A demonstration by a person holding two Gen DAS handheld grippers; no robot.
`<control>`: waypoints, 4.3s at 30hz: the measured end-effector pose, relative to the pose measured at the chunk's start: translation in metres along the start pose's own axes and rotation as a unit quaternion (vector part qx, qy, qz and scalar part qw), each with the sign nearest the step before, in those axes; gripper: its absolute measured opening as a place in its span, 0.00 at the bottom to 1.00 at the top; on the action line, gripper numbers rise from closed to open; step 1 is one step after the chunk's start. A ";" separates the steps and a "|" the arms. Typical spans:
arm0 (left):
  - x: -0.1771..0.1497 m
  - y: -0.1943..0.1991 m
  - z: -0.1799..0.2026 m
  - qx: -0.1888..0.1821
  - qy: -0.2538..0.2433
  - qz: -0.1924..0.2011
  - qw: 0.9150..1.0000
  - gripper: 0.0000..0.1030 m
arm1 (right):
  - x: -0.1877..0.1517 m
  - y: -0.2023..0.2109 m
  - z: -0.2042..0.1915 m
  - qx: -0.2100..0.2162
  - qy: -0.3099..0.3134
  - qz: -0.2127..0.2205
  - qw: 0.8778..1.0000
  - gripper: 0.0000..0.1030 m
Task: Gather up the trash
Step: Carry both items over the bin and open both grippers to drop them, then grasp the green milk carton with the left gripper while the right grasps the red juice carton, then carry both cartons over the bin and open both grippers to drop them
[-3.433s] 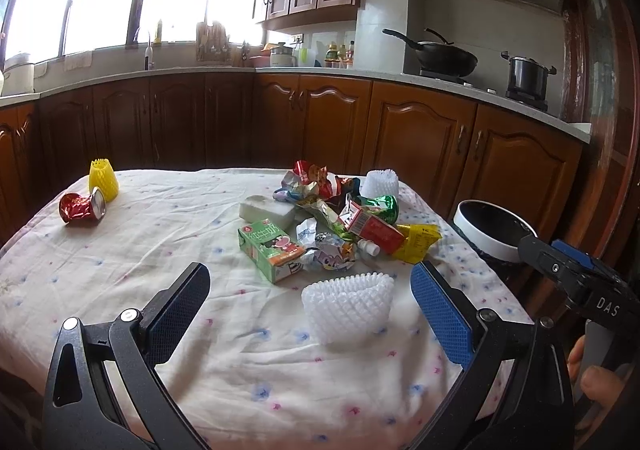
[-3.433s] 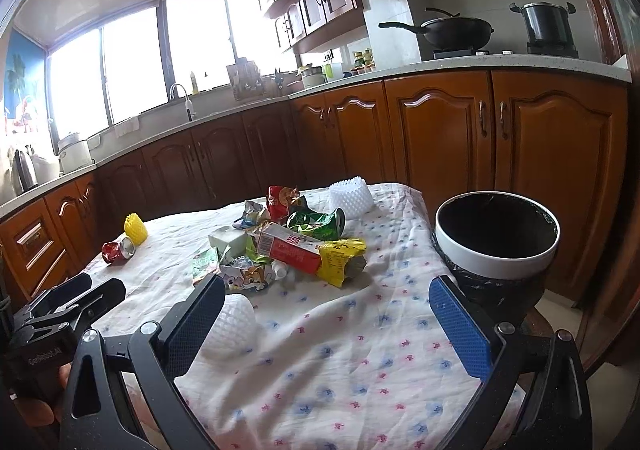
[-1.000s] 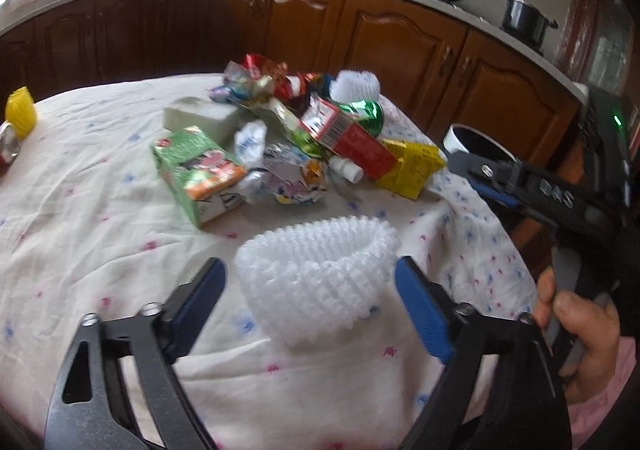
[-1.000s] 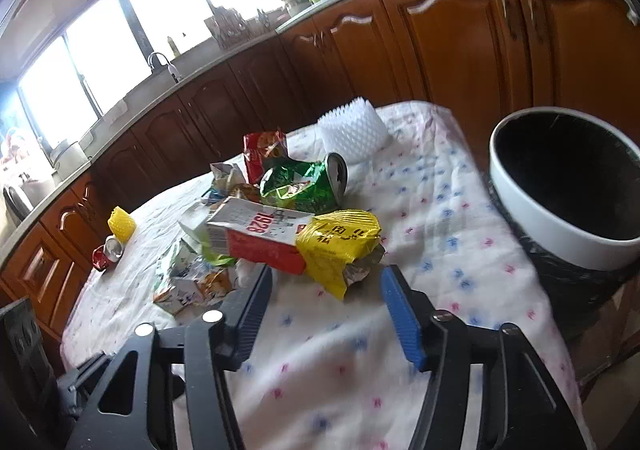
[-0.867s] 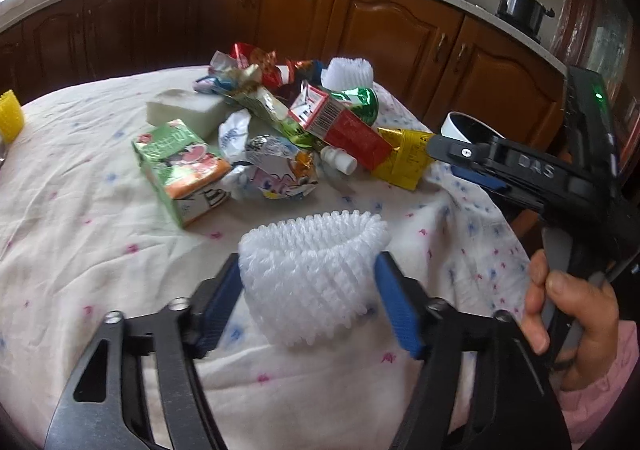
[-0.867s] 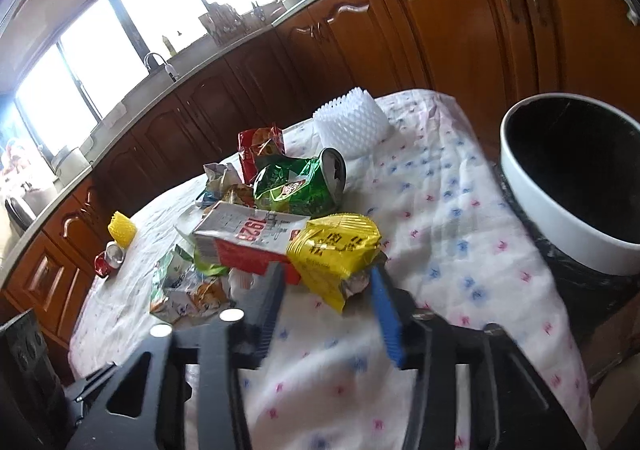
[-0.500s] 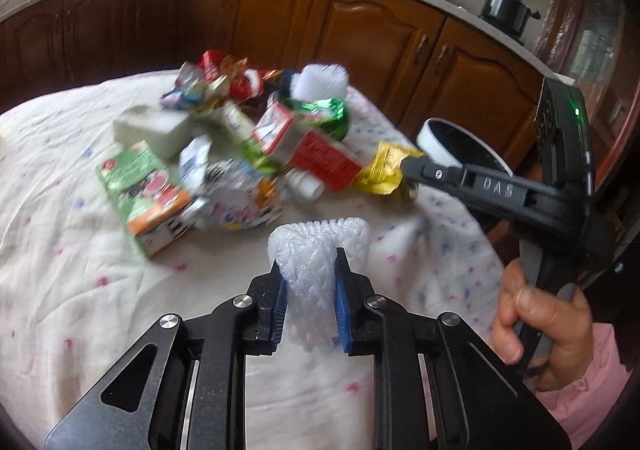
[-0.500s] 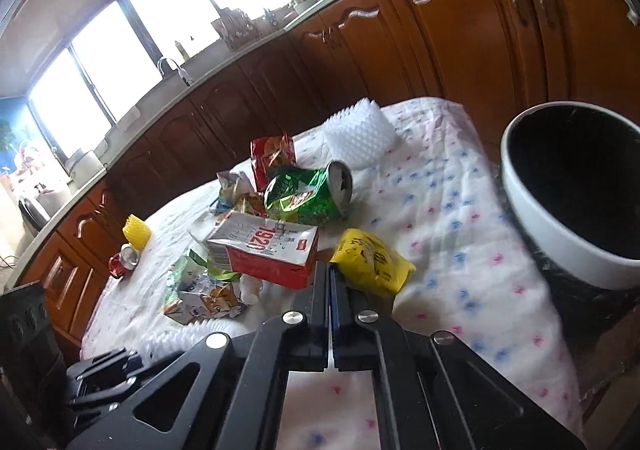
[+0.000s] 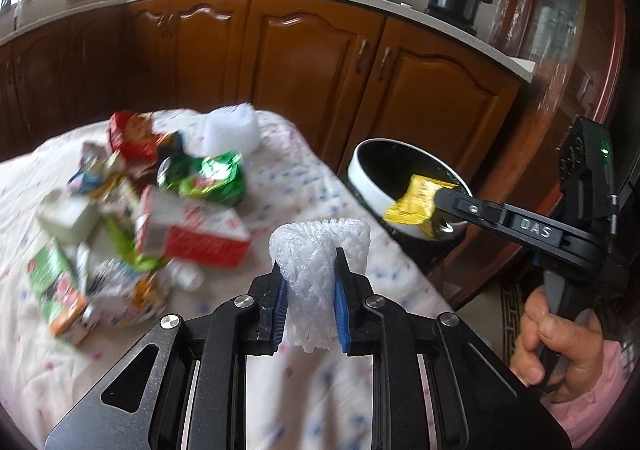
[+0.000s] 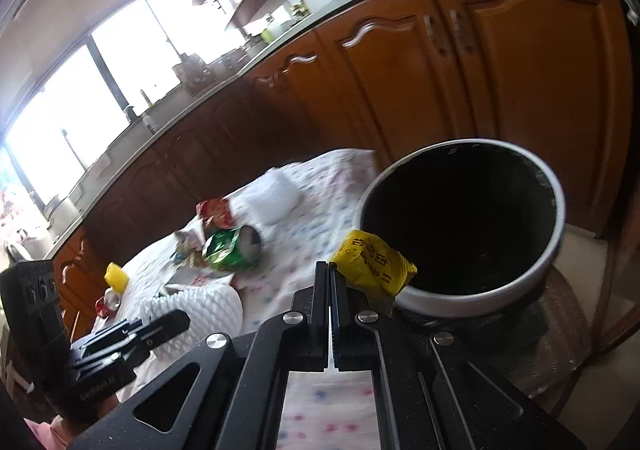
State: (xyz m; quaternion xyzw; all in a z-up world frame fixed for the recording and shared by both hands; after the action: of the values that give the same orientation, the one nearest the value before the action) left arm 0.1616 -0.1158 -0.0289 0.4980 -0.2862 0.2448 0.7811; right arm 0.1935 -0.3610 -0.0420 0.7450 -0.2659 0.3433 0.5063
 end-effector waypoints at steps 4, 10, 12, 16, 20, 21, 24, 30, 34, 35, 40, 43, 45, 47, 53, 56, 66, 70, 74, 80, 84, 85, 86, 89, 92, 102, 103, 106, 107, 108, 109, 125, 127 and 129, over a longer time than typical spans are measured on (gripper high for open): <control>0.015 -0.015 0.019 -0.014 -0.006 -0.002 1.000 0.17 | 0.005 0.003 0.021 -0.016 -0.009 0.003 1.000 0.00; 0.035 -0.040 0.053 -0.032 -0.020 -0.007 0.999 0.17 | 0.016 0.000 0.049 -0.031 -0.015 0.000 0.999 0.00; 0.043 -0.052 0.063 -0.039 -0.023 -0.012 0.999 0.17 | 0.020 -0.003 0.057 -0.035 -0.016 -0.005 0.999 0.00; 0.054 -0.074 0.081 -0.046 -0.028 -0.022 0.998 0.17 | 0.026 -0.010 0.073 -0.041 -0.019 -0.016 0.999 0.00; 0.063 -0.104 0.097 -0.049 -0.035 -0.040 0.997 0.17 | 0.029 -0.019 0.087 -0.040 -0.025 -0.033 0.998 0.00; 0.064 -0.110 0.101 -0.048 -0.038 -0.045 0.997 0.17 | 0.030 -0.021 0.090 -0.040 -0.024 -0.037 0.998 0.00; 0.066 -0.124 0.110 -0.047 -0.042 -0.054 0.997 0.18 | 0.031 -0.027 0.094 -0.039 -0.025 -0.047 0.998 0.01; 0.065 -0.143 0.118 -0.031 -0.050 -0.073 0.996 0.44 | 0.023 -0.030 0.103 -0.037 -0.039 -0.066 0.996 0.10; 0.061 -0.140 0.115 -0.026 -0.047 -0.070 0.996 0.60 | 0.019 -0.025 0.105 -0.033 -0.049 -0.061 0.996 0.33; 0.061 -0.138 0.114 -0.027 -0.045 -0.070 0.996 0.60 | 0.017 -0.022 0.105 -0.032 -0.051 -0.057 0.997 0.34; 0.054 -0.132 0.108 -0.025 -0.039 -0.075 0.996 0.64 | 0.010 -0.006 0.102 -0.028 -0.058 -0.037 0.997 0.43; 0.047 -0.123 0.102 -0.015 -0.034 -0.072 0.997 0.65 | 0.005 0.007 0.100 -0.019 -0.066 -0.020 0.997 0.56; 0.040 -0.112 0.096 -0.009 -0.024 -0.068 0.997 0.65 | 0.001 0.016 0.096 -0.010 -0.068 -0.006 0.998 0.65; 0.033 -0.100 0.091 0.001 -0.019 -0.060 0.998 0.65 | -0.003 0.022 0.091 0.002 -0.070 0.008 0.998 0.73; 0.011 -0.058 0.067 0.026 0.005 -0.035 0.999 0.67 | -0.010 0.031 0.065 0.034 -0.047 0.024 0.998 0.77; 0.003 -0.040 0.048 0.043 0.011 -0.024 0.999 0.67 | -0.012 0.022 0.046 0.057 -0.029 0.017 0.998 0.77; -0.004 0.028 -0.045 0.089 0.100 0.023 0.991 0.67 | -0.021 -0.018 -0.017 0.110 0.010 -0.027 0.994 0.77; -0.007 0.045 -0.084 0.106 0.137 0.036 0.984 0.67 | -0.026 -0.037 -0.042 0.123 0.020 -0.050 0.991 0.77; -0.005 0.053 -0.114 0.121 0.162 0.042 0.978 0.67 | -0.026 -0.051 -0.068 0.134 0.058 -0.068 0.987 0.77; -0.001 0.060 -0.154 0.149 0.201 0.038 0.967 0.67 | -0.013 -0.076 -0.107 0.146 0.155 -0.094 0.973 0.77; 0.003 0.049 -0.178 0.164 0.232 0.008 0.959 0.68 | -0.005 -0.101 -0.133 0.166 0.239 -0.113 0.950 0.77; 0.004 0.045 -0.184 0.166 0.240 0.001 0.957 0.68 | -0.004 -0.106 -0.137 0.170 0.251 -0.117 0.946 0.77; 0.005 0.041 -0.188 0.167 0.242 -0.007 0.956 0.68 | -0.002 -0.113 -0.143 0.171 0.269 -0.124 0.940 0.77; 0.010 0.030 -0.197 0.170 0.251 -0.022 0.953 0.71 | 0.001 -0.133 -0.158 0.188 0.322 -0.145 0.917 0.77; 0.015 0.016 -0.205 0.165 0.260 -0.041 0.951 0.73 | 0.000 -0.154 -0.167 0.213 0.349 -0.173 0.896 0.77; 0.017 -0.011 -0.213 0.181 0.236 -0.065 0.953 0.73 | 0.003 -0.179 -0.146 0.228 0.279 -0.195 0.912 0.31; 0.016 -0.010 -0.213 0.179 0.235 -0.062 0.953 0.71 | 0.003 -0.177 -0.142 0.228 0.269 -0.189 0.916 0.30; 0.013 -0.006 -0.211 0.171 0.233 -0.055 0.956 0.65 | 0.002 -0.159 -0.126 0.228 0.225 -0.166 0.933 0.30; 0.012 -0.003 -0.210 0.167 0.233 -0.052 0.957 0.62 | 0.001 -0.152 -0.121 0.224 0.214 -0.157 0.938 0.30; 0.010 -0.001 -0.210 0.164 0.232 -0.050 0.958 0.58 | -0.001 -0.144 -0.117 0.217 0.205 -0.150 0.942 0.30; 0.009 0.003 -0.208 0.162 0.229 -0.047 0.959 0.56 | 0.000 -0.139 -0.114 0.212 0.199 -0.145 0.946 0.30; 0.020 0.055 -0.128 0.093 0.143 0.022 0.985 0.45 | -0.008 -0.037 -0.056 0.109 0.080 -0.050 0.989 0.30; 0.021 0.050 -0.109 0.074 0.130 0.019 0.989 0.45 | -0.010 -0.028 -0.047 0.093 0.076 -0.047 0.992 0.30; 0.022 0.041 -0.087 0.052 0.116 0.011 0.992 0.45 | -0.012 -0.019 -0.036 0.075 0.067 -0.045 0.994 0.30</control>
State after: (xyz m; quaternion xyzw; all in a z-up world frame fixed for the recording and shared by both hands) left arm 0.1677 -0.0182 -0.0177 0.5030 -0.1858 0.3239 0.7795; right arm 0.1913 -0.3205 -0.0528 0.7675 -0.1712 0.3886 0.4803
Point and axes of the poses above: each gripper's, at about its wrist camera, not at the fingertips, and y roughly against the way its jaws point, z to its right, x to its top, the point moved 1 cm from there along -y, roughly the way its jaws point, and after that the axes turned 11 degrees about y, right-handed, at the moved point
